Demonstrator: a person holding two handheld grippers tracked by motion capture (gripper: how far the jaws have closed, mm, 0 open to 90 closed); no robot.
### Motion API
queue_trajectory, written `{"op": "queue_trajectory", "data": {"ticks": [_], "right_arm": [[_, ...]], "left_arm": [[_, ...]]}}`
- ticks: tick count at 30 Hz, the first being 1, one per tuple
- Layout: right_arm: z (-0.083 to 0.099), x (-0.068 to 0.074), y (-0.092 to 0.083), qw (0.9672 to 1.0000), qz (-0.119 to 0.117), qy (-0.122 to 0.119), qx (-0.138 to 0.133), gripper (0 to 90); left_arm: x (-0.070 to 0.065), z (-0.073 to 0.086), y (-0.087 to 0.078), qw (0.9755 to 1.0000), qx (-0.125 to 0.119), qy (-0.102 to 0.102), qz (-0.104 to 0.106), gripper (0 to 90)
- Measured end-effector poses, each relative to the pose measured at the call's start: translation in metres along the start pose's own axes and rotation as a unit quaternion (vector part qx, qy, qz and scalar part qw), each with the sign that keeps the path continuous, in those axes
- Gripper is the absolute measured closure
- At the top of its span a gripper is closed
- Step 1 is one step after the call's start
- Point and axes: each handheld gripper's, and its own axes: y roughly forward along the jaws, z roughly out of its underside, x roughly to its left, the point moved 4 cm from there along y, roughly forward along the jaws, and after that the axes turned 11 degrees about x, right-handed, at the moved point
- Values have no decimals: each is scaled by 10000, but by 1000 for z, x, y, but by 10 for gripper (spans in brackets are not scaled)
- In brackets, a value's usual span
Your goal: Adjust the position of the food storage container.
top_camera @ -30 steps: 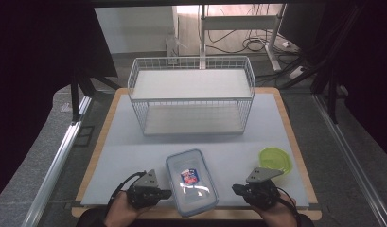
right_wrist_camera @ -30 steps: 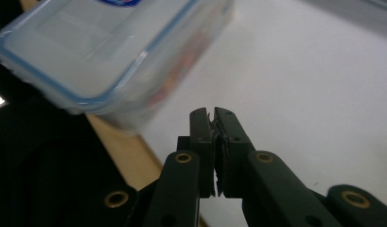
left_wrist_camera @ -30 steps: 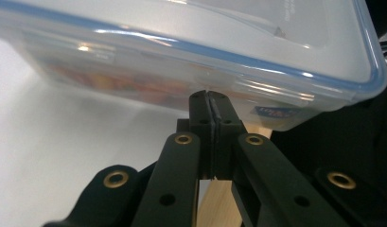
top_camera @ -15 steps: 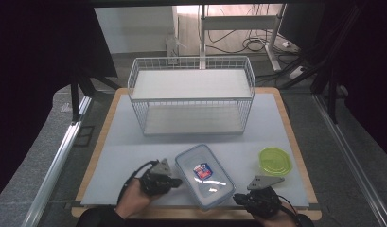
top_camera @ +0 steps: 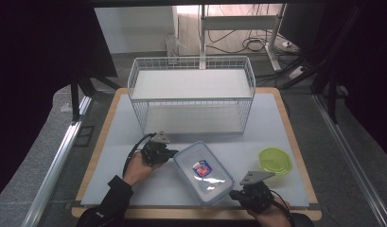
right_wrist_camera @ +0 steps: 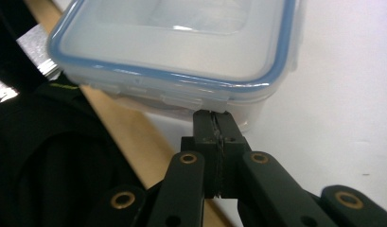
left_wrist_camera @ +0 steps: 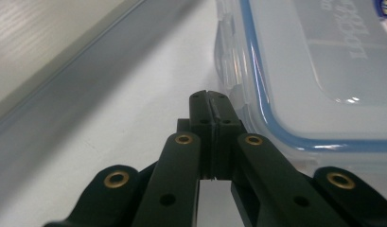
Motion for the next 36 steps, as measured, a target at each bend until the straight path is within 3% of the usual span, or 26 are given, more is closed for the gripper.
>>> {"op": "queue_trajectory", "data": {"ticks": [4, 7, 15, 16, 24, 27, 36], "right_arm": [[-3, -12, 1, 9998, -46, 191, -51, 897], [-7, -21, 2, 9997, 95, 228, -43, 896], [-23, -43, 9, 9989, 368, 303, -46, 896], [-27, -47, 12, 9987, 363, 361, -53, 896], [-49, -57, 24, 9976, 539, 434, -31, 898], [-62, -60, 32, 9973, 616, 397, -11, 898], [-81, -66, 45, 9976, 589, 344, -70, 898]], "left_arm": [[0, 4, -2, 9999, -26, -130, 33, 899], [-4, 7, -5, 9999, 51, -107, -103, 899], [-18, 27, -16, 9997, 123, -128, -187, 899], [-19, 31, -18, 9995, 101, -202, -198, 899], [-21, 43, -26, 9986, 103, -294, -420, 898], [-24, 51, -32, 9981, 92, -416, -456, 898], [-32, 64, -40, 9975, 75, -479, -512, 898]]}}
